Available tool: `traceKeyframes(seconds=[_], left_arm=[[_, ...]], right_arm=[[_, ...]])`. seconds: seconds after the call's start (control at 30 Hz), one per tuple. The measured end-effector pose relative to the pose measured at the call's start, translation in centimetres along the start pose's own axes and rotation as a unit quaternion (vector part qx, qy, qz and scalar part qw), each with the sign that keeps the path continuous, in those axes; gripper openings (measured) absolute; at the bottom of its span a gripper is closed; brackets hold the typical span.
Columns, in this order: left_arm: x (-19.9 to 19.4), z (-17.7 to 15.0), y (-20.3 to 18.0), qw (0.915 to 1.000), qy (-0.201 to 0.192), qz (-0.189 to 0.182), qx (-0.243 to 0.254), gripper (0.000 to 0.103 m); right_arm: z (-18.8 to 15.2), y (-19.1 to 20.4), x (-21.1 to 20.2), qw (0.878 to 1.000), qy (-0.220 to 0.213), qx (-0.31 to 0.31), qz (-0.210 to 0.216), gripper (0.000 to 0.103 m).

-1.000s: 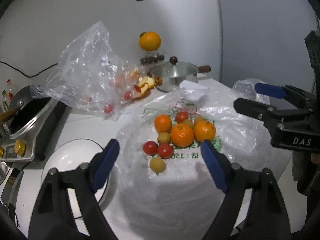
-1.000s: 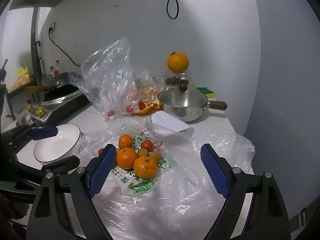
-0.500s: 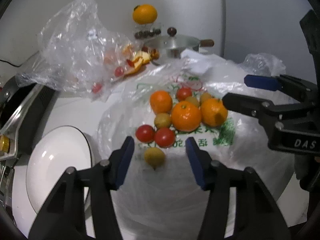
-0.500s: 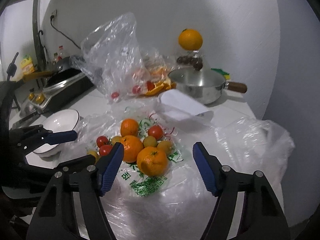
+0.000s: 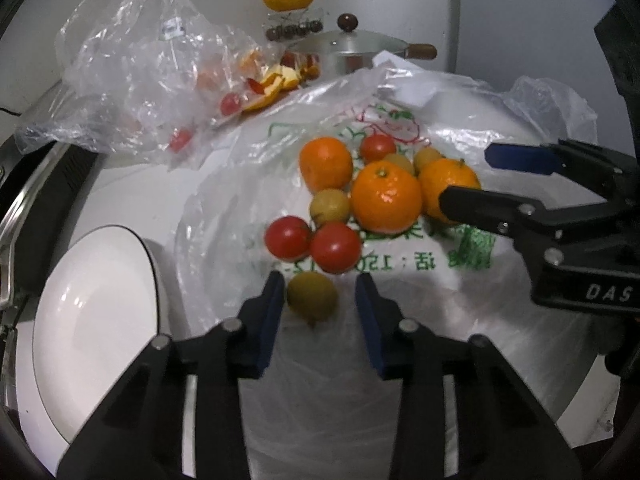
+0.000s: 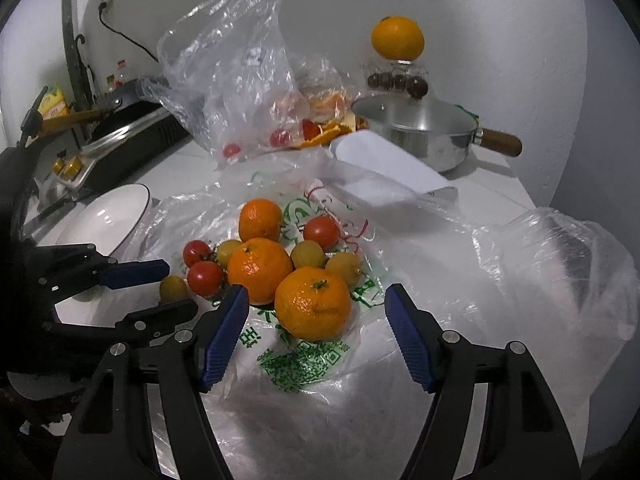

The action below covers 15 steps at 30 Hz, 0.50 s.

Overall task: Organize fruits
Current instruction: 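Grasp the small yellow lemon with the left gripper while the right grasps a large mandarin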

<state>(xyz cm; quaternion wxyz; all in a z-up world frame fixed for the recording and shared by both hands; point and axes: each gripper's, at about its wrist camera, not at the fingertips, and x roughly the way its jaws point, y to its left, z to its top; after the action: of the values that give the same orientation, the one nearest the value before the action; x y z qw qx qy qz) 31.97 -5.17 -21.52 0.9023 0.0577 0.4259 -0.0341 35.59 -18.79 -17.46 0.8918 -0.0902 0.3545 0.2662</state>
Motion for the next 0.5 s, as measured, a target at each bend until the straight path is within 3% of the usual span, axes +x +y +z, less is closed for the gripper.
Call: traceKeyframes(seconds=[0.07, 0.13, 0.3, 0.37, 0.5], left_arm=[[0.1, 0.0, 0.0, 1.0, 0.002, -0.002, -0.002, 0.033], [0.2, 0.0, 0.0, 1.0, 0.003, -0.005, -0.005, 0.032], [0.1, -0.1, 0.2, 0.9999, 0.0, -0.014, -0.007, 0.028], [-0.1, -0.1, 0.3, 0.9998, -0.003, -0.017, -0.009, 0.028], [-0.8, -0.1, 0.4, 0.9996, -0.012, -0.022, -0.011, 0.028]], right_arm=[[0.0, 0.0, 0.4, 1.0, 0.006, 0.0, -0.001, 0.071], [0.0, 0.0, 0.9, 1.0, 0.016, -0.002, -0.001, 0.059], [-0.2, 0.1, 1.6, 1.0, 0.028, -0.005, 0.002, 0.058], [-0.3, 0.2, 1.7, 1.0, 0.03, -0.006, 0.0, 0.048], [-0.3, 0.4, 1.7, 0.999, 0.031, -0.013, -0.002, 0.048]])
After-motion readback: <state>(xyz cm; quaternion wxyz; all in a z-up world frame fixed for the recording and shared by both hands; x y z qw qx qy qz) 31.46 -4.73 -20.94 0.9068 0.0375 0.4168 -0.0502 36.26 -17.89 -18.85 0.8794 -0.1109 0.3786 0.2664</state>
